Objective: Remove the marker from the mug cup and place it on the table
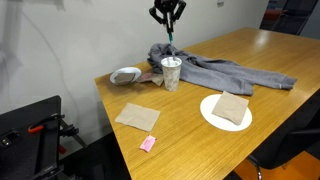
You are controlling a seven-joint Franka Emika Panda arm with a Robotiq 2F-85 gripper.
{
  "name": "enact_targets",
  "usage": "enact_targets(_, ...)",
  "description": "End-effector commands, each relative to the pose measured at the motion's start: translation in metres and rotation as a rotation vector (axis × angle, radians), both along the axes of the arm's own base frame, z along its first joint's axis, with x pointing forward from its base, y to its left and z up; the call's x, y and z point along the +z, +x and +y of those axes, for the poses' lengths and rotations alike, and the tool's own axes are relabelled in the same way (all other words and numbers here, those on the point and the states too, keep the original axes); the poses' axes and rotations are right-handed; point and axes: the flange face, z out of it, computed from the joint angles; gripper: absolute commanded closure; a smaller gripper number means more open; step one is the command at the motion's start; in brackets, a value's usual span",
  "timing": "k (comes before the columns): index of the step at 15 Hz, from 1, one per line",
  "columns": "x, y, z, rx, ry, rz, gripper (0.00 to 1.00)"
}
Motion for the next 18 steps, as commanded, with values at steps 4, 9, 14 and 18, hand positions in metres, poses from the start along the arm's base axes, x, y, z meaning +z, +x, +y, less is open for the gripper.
enact_targets(4,0.063,-0.041,-0.001,-0.082,0.034,-0.059,0.97)
enact_targets(9,0.085,-0.071,-0.003,-0.103,0.011,-0.07,0.97)
enact_targets(14,0.08,-0.099,-0.014,-0.193,0.01,-0.056,0.97)
enact_targets(18,0.072,-0.116,-0.042,-0.347,0.03,-0.025,0.97)
